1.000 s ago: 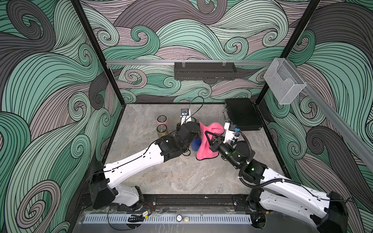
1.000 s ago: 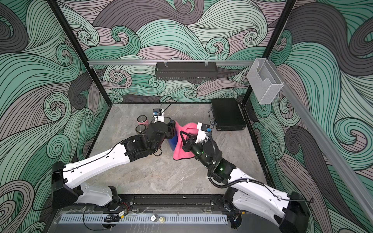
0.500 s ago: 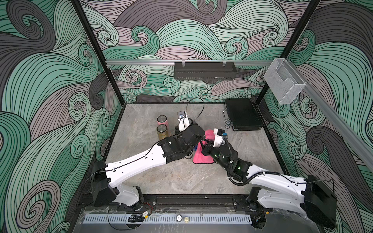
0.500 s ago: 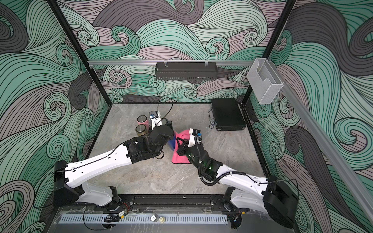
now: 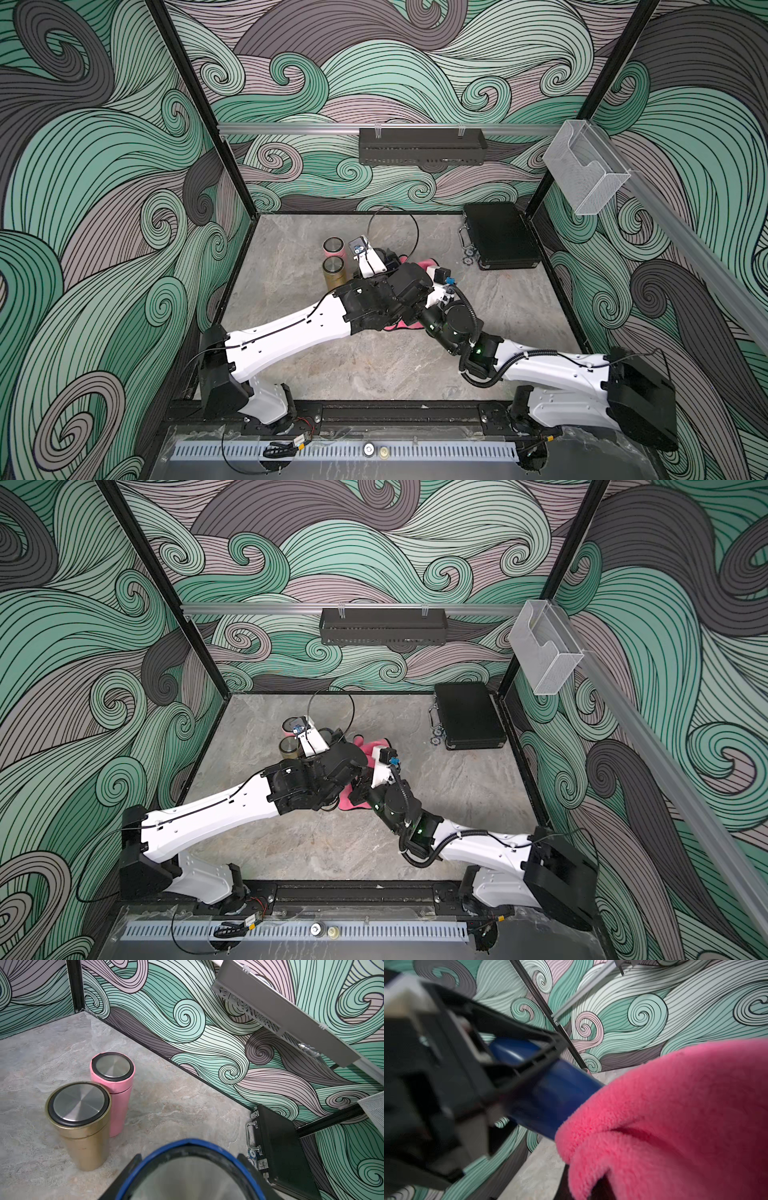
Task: Wipe the surface of the thermos
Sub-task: Wipe the dirt from the surface of the thermos.
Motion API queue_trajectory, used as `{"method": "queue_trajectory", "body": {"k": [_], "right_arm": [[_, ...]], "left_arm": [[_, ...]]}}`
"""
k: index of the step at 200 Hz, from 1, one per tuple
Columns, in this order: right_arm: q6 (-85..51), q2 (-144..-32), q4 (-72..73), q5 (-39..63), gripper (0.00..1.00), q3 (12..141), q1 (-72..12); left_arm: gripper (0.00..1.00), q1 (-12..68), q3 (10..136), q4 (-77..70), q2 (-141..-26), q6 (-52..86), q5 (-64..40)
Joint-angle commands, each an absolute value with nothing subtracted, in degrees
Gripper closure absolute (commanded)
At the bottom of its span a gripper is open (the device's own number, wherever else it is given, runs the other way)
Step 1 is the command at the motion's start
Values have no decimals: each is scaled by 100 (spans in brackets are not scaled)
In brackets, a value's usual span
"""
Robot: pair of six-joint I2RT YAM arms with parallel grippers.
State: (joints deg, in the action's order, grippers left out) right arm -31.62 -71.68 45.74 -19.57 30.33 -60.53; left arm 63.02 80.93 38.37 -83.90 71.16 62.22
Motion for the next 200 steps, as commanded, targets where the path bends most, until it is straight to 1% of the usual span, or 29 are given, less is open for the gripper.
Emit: {"method": "queue_trajectory", "body": {"k": [1,18,45,62,89,136,151,189,200], "right_arm": [[-2941,-7242,5061,-1873,100,2931,-6098],[-2727,-7150,5155,-1620,100,3060,-6184],[-2089,-6893,5081,-1364,100,3366,-6599],[-1977,-6830,5112,-1267,100,3360,-6662],[-2031,-6919,5166,-1780,100,3032,-6593],[-2599,-7121,5567,-1876,100,2297,-6093],[-2524,-7023,5473,-1825,100,2377,-6078],[-2238,-6505,4842,-1273,100,3000,-6087],[-2179,-6398,4746,-1152,100,3135,-6084]], "left_arm": [[100,6413,8209,3401,-8010,7420,6011],[100,6413,8100,3239,-7947,7414,5988],[100,6403,8149,3151,-7980,7338,5972],[100,6401,8191,3109,-7994,7247,5880],[100,6404,8063,2924,-7930,7096,5731],[100,6403,7929,2746,-7876,6644,5626],[100,6407,7845,2411,-7874,6245,5429],[100,6407,7862,2151,-7954,5677,5089],[100,6403,7783,1876,-7941,5315,4928]]}}
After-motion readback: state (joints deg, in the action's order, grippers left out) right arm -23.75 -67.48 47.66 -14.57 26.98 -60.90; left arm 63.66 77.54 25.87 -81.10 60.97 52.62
